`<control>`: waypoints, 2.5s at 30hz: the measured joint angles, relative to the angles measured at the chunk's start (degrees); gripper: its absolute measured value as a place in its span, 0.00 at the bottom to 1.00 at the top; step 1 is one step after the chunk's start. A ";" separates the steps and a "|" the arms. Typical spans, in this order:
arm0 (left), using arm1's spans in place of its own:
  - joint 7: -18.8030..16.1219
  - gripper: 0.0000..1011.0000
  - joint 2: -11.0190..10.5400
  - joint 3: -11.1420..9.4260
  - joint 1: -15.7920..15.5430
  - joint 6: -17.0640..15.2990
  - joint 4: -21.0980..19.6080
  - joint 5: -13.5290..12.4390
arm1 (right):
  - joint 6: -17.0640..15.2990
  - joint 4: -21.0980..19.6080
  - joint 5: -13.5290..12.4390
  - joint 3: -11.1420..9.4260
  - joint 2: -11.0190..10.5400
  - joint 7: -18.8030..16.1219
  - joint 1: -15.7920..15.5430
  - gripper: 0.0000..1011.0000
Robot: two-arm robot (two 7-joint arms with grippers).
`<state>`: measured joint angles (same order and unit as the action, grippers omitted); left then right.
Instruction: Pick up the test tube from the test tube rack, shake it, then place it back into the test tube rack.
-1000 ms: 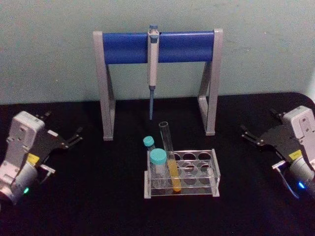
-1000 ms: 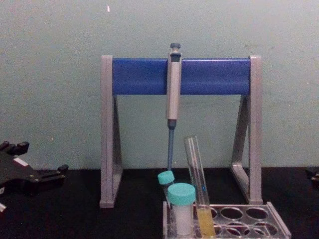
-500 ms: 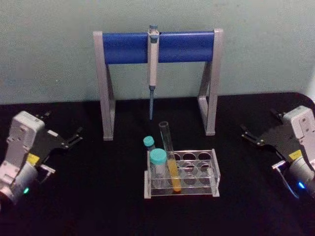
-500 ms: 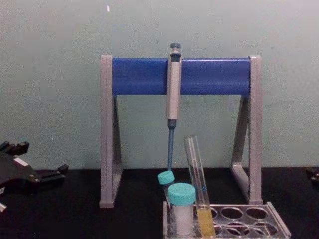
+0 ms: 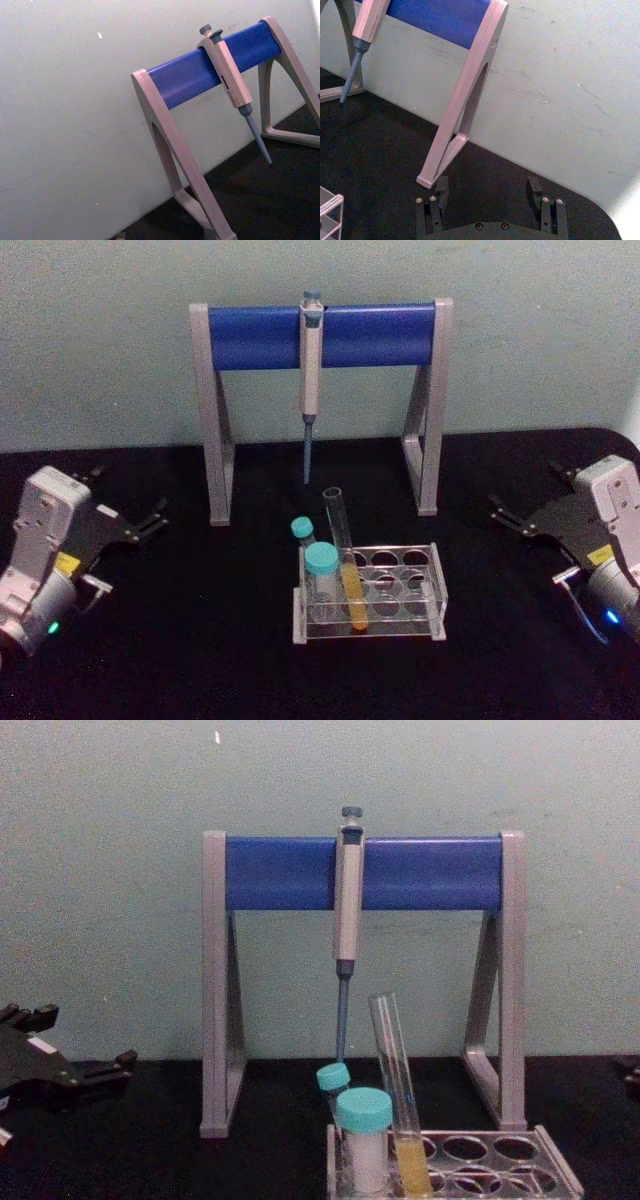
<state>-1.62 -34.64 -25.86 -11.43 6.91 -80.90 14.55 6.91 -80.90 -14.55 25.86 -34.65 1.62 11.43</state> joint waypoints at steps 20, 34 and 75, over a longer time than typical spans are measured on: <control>0.00 0.99 0.00 0.00 0.00 0.00 0.00 -0.01 | 0.00 0.00 0.00 0.00 0.00 0.00 0.00 0.99; 0.00 0.99 0.00 0.00 0.00 0.00 0.00 0.00 | 0.00 0.00 0.00 0.00 0.01 0.00 0.00 0.99; 0.00 0.99 0.00 0.00 0.00 0.00 0.00 0.00 | -5.19 -15.62 -14.25 -1.98 -0.90 -24.85 -7.82 0.99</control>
<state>-1.62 -34.65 -25.86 -11.43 6.91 -80.90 14.55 1.72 -96.52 -28.80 23.89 -35.55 -23.23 3.61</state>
